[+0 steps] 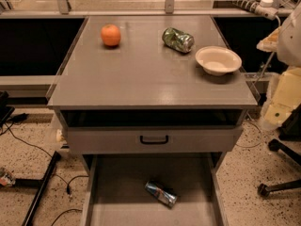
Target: Pick redbull can from middle drawer and place on counter
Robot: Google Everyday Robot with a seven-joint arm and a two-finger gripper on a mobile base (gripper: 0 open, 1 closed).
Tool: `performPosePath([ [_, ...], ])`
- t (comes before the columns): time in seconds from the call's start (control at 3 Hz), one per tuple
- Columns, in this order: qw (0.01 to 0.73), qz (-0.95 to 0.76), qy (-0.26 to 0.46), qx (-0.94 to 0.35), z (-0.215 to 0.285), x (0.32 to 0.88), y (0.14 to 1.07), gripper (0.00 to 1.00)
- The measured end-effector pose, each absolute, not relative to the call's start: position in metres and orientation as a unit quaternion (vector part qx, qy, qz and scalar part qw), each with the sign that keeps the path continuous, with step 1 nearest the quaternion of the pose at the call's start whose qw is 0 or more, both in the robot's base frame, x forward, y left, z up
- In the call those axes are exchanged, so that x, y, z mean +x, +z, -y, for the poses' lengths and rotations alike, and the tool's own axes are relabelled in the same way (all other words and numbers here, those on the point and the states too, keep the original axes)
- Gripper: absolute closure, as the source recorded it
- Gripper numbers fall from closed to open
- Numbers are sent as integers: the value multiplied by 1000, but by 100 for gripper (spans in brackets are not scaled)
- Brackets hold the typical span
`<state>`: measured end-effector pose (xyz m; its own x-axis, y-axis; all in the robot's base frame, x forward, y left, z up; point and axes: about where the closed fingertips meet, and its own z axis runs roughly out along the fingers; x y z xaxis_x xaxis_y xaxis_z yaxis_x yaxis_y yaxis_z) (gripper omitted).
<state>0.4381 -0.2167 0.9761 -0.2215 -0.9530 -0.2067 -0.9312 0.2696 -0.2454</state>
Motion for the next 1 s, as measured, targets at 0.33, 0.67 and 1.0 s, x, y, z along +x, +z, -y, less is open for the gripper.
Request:
performPosePath([
  [0.33,159,-781,-34,-603,217,438,976,0],
  [0.67,164,-780,-22,-603,206,429,962,0],
  [1.0,171,-770,-2,-615,187,412,931,0],
])
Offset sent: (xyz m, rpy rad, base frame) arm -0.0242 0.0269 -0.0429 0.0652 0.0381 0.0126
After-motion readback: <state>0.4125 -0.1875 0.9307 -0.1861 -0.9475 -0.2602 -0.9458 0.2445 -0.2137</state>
